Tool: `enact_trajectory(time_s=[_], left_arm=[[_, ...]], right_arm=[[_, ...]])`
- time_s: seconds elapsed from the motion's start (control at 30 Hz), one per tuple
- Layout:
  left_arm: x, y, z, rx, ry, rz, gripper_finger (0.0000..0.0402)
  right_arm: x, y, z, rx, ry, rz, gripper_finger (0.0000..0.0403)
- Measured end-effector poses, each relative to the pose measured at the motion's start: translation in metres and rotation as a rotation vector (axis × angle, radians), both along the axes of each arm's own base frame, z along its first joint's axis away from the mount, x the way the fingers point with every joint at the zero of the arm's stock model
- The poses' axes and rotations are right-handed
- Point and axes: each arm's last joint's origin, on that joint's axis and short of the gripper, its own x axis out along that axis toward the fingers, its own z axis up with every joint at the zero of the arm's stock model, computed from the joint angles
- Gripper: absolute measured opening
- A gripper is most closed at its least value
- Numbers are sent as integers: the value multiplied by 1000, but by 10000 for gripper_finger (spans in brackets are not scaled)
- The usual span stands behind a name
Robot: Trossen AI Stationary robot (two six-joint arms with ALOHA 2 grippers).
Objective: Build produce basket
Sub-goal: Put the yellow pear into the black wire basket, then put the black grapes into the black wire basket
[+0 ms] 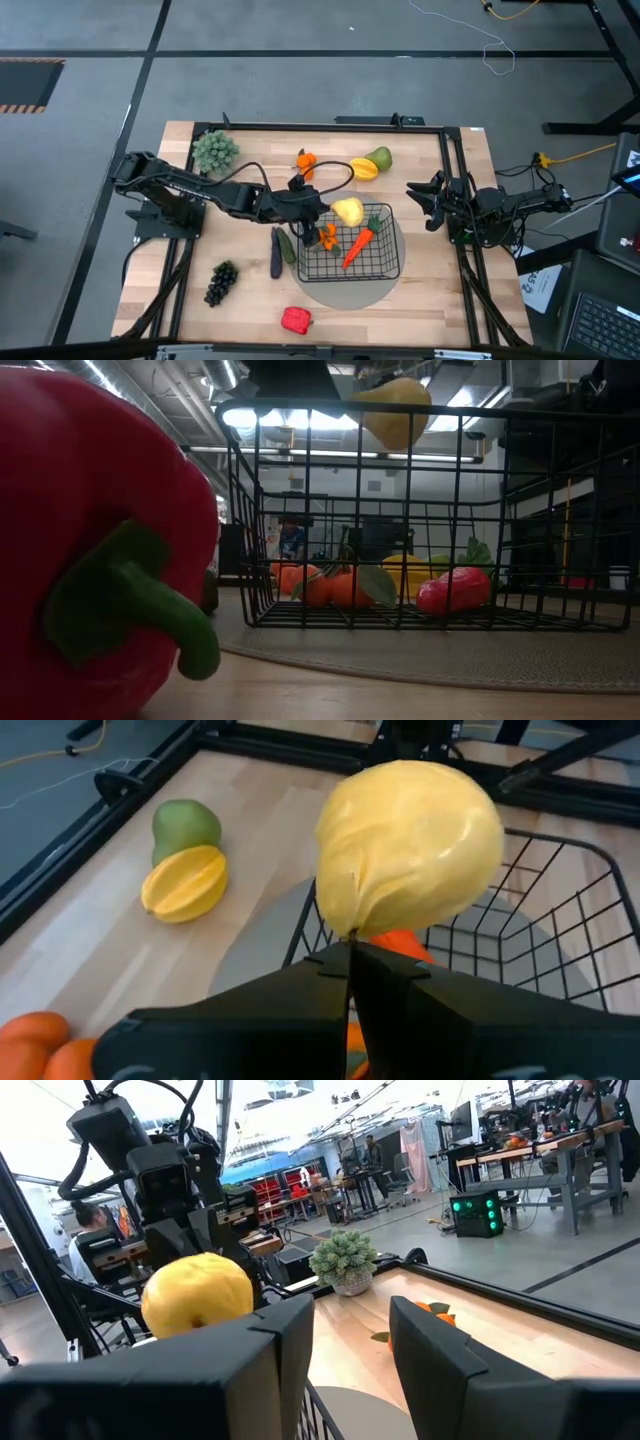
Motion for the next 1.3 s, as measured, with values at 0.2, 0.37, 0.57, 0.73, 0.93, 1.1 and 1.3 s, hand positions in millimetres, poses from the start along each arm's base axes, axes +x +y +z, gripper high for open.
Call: enact_trajectory(time_s=[0.2, 0.37, 0.57, 0.73, 0.93, 1.1, 1.3], left_arm=[[1, 0, 1, 1, -15, -3, 0], [1, 0, 1, 1, -15, -3, 8], [1, 0, 1, 1, -15, -3, 64], [1, 0, 1, 1, -16, -2, 89], [1, 0, 1, 7, -16, 10, 87], [0, 0, 1, 3, -9, 11, 87], [-12, -11, -5, -26, 91, 1, 87]], right_arm=[[0, 0, 0, 0, 0, 0, 131], [0, 0, 0, 0, 0, 0, 131], [0, 0, 0, 0, 0, 0, 131], [0, 0, 0, 0, 0, 0, 131], [0, 0, 0, 0, 0, 0, 131], [0, 0, 0, 0, 0, 0, 131], [0, 0, 0, 1, 0, 0, 131]])
